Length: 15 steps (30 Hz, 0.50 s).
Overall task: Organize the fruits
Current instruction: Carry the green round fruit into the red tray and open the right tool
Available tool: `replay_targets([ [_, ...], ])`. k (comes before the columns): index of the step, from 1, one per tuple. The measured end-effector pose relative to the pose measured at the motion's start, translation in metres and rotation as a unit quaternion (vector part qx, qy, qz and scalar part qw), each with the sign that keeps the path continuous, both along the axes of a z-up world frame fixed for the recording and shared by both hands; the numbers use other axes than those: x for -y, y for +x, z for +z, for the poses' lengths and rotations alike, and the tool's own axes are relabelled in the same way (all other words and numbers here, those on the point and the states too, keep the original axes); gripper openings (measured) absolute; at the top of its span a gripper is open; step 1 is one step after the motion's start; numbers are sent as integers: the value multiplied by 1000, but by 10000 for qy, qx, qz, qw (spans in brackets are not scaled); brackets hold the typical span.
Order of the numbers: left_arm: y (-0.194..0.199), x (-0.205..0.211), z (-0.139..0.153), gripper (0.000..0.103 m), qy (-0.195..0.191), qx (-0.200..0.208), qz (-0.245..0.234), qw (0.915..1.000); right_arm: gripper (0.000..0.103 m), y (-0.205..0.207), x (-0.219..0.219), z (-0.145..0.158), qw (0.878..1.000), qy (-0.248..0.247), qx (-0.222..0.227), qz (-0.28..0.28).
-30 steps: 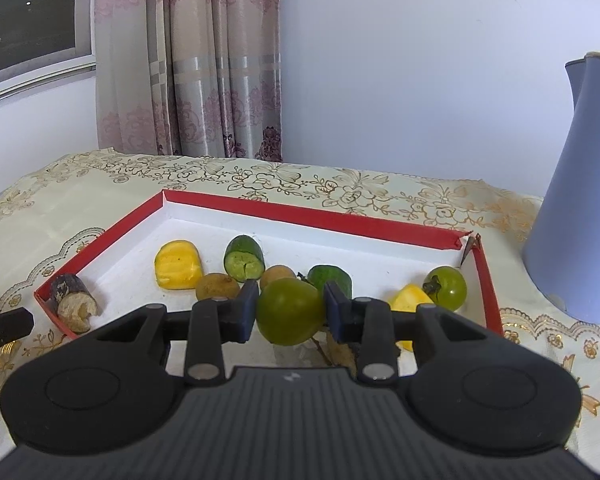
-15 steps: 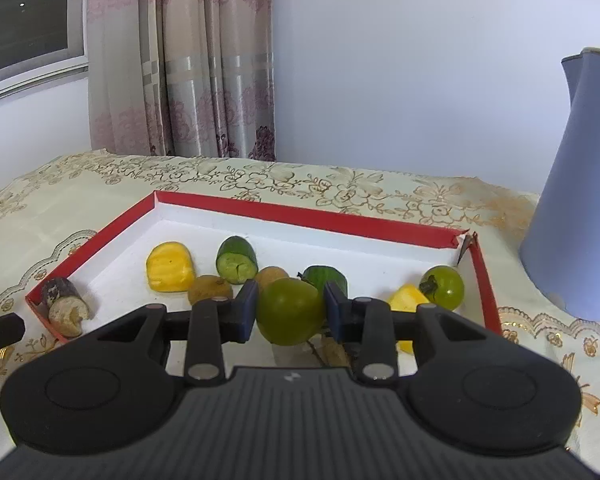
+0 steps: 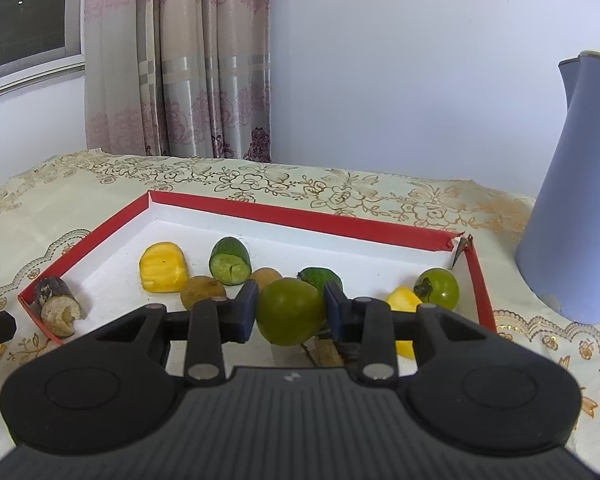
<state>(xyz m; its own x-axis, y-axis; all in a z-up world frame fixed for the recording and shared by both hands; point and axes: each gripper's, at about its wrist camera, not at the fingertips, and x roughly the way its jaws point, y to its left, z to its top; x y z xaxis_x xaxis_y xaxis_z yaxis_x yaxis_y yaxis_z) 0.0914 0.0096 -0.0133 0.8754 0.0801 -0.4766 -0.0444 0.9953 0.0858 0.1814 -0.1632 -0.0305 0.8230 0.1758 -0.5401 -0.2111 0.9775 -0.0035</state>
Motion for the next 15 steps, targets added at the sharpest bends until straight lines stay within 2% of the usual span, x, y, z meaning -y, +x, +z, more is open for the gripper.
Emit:
replay_targets([
  [10,0,1,0,65,6,6,-10,10000,34,-8,-16,0,9991,-68,-86,409],
  [15,0,1,0,65,8,-2,-9,10000,33,-9,-32,-1,9975,-366,-74,602],
])
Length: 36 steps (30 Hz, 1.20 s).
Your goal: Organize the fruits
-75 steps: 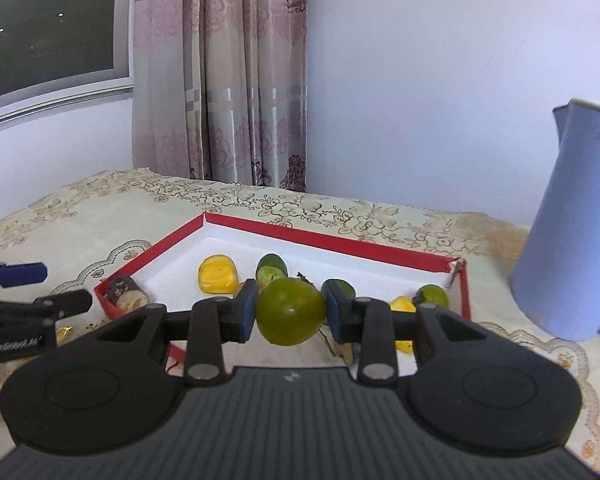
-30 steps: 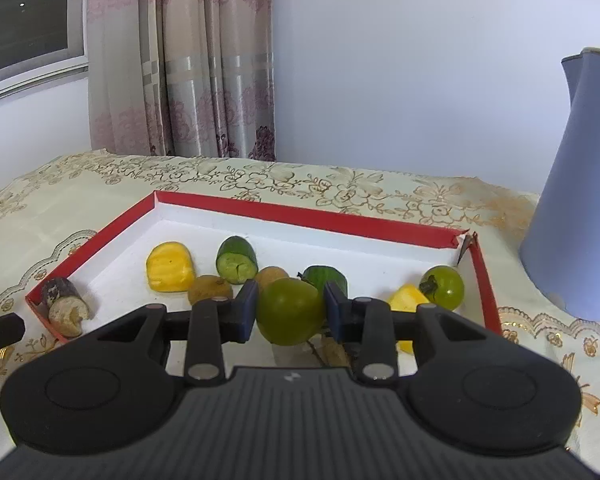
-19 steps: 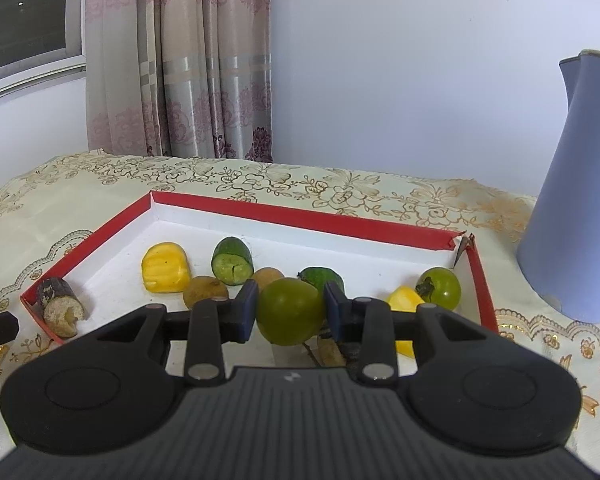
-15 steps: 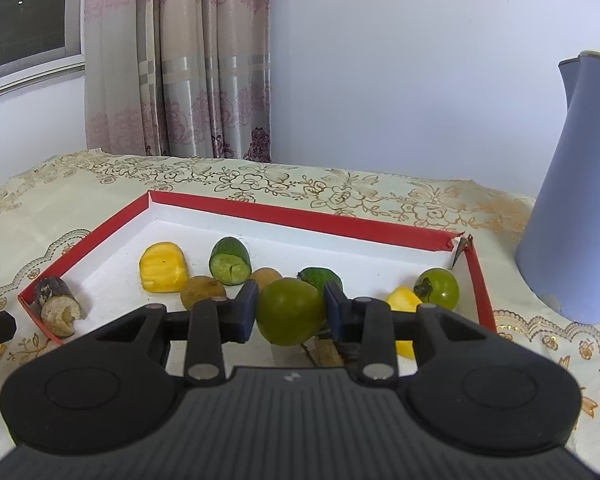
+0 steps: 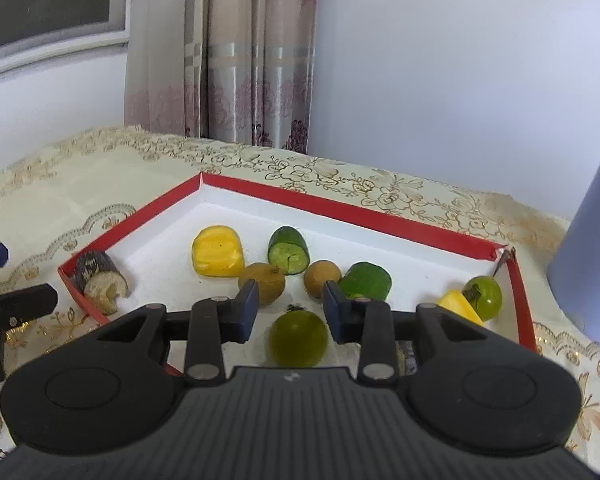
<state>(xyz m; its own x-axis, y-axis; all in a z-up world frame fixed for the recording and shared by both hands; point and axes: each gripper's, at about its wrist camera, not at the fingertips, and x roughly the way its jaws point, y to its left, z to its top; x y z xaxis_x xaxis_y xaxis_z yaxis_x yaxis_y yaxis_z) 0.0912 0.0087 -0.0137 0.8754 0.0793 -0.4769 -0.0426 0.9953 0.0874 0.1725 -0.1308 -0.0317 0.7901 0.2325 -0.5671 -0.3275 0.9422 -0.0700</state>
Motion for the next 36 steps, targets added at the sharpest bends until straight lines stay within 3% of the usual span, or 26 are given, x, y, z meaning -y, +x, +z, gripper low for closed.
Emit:
replay_targets([
  [7,-1,1,1,65,-2,2,-38,10000,37,-17,10,17,9995,122,266,-148],
  [10,-1,1,1,65,10,7,-38,10000,74,-35,13,34,9980,-17,584,-241],
  [11,-1,1,0,65,9,6,-37,10000,92,-41,14,39,9972,-96,678,-299],
  [13,0,1,0,68,8,6,-38,10000,102,-54,16,46,9961,-231,749,-397],
  [17,-1,-1,3,69,-9,66,16,10000,103,-77,30,54,9960,-114,619,-630],
  [21,-1,-12,10,69,-190,57,-22,9998,103,-99,57,57,9892,631,418,-1256],
  [23,-1,-20,15,69,-361,-41,-306,9989,103,-114,68,56,9857,994,520,-1256],
  [25,-2,-24,20,69,-416,-79,-717,9965,103,-127,70,51,9839,1012,843,-1209],
  [27,-4,-24,22,69,-245,-10,-965,9950,103,-132,70,44,9828,979,931,-1260],
  [32,-2,-22,10,69,365,-68,-854,9957,103,-136,67,34,9869,848,953,-983],
  [36,6,-26,5,69,236,-258,-765,9965,103,-132,70,27,9866,1126,831,-844],
])
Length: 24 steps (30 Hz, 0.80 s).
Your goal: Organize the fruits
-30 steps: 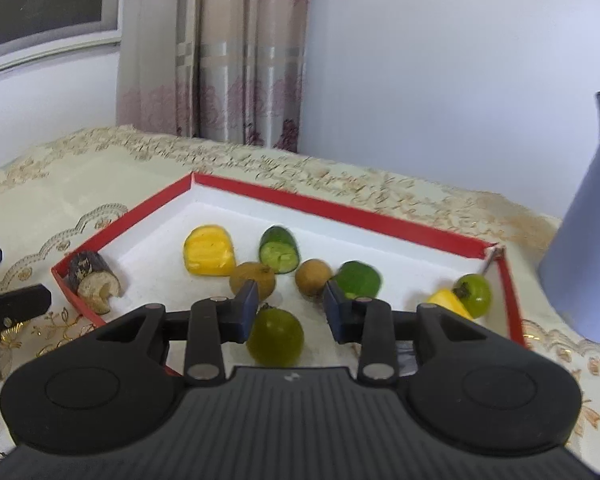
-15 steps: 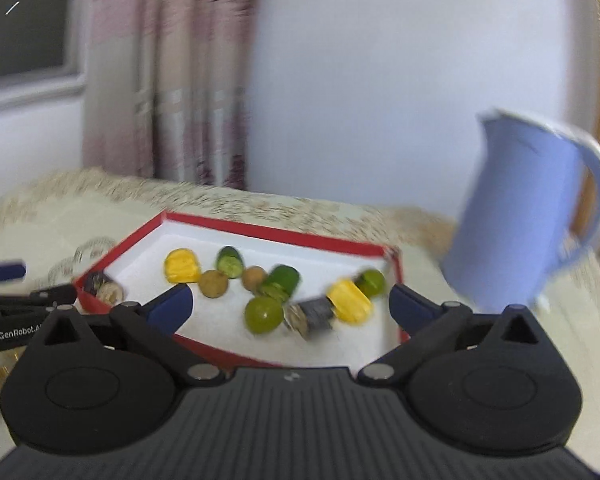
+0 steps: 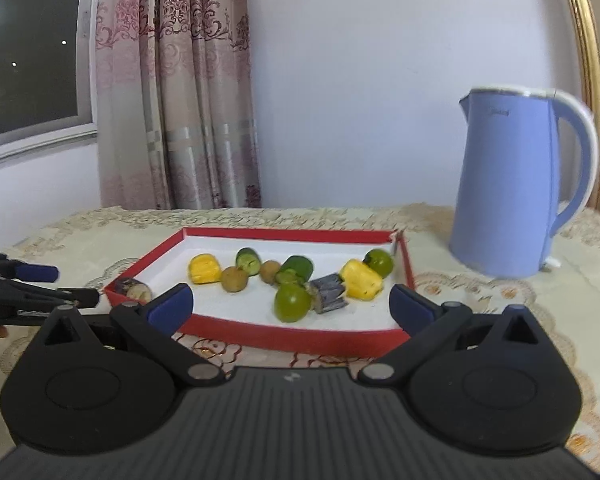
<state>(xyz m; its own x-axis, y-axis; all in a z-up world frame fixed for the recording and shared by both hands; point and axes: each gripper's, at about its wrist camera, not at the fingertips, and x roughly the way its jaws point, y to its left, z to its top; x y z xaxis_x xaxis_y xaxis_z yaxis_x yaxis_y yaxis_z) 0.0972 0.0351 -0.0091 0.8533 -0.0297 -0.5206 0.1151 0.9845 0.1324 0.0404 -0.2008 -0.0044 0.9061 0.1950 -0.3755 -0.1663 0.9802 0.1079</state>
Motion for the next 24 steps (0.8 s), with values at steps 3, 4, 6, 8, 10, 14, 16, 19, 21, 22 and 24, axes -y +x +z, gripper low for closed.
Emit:
replay_targets([
  [3,-3,8,1,69,-41,52,-56,10000,103,-1,1,-2,9999,77,7,153],
  [4,-6,13,3,69,-43,89,-65,9999,103,-3,0,-1,9998,26,47,195],
  [6,-11,27,5,69,31,159,-79,9998,103,-8,-2,3,9995,-68,235,203],
  [8,-17,43,8,71,183,200,-76,9996,103,-11,-2,7,9989,-190,408,120],
  [10,-22,56,9,82,265,200,-91,9994,103,-11,-3,6,9986,-332,418,12],
  [14,-27,69,12,86,206,187,-107,9996,103,-8,-1,5,9994,-205,262,3],
  [16,-27,71,11,86,129,102,-72,9998,103,-8,-2,4,9994,-210,270,-21],
  [19,-25,70,9,86,41,19,49,10000,103,-9,-3,2,9992,-283,282,-86],
  [21,-23,67,10,86,-59,12,126,9999,103,-8,-2,0,9993,-251,266,-107],
  [22,-21,66,10,87,-119,-12,167,9998,103,-7,-1,0,9993,-233,261,-129],
  [24,-17,63,9,90,-238,-90,243,9994,103,-6,0,-1,9993,-215,259,-148],
])
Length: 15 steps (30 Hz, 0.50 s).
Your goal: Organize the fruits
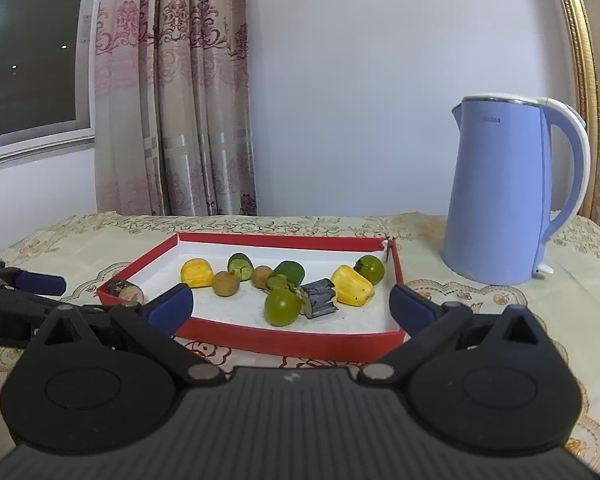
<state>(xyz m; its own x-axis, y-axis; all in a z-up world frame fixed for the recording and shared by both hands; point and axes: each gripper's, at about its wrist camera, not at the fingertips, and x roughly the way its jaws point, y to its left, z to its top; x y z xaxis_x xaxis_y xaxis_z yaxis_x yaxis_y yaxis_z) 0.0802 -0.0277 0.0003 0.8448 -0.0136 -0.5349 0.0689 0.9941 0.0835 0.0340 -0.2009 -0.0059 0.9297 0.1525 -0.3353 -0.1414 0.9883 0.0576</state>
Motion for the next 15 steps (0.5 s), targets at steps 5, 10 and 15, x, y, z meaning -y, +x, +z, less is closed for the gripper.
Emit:
replay_targets([
  [5,5,0,3,90,33,22,106,9999,103,1,-1,-3,10000,-38,-27,-23],
  [10,7,-2,1,90,-61,38,63,10000,103,2,-3,-4,9999,-97,-29,8],
  [15,9,-4,-7,90,57,96,143,9998,103,3,-4,-5,9999,-123,-58,14],
])
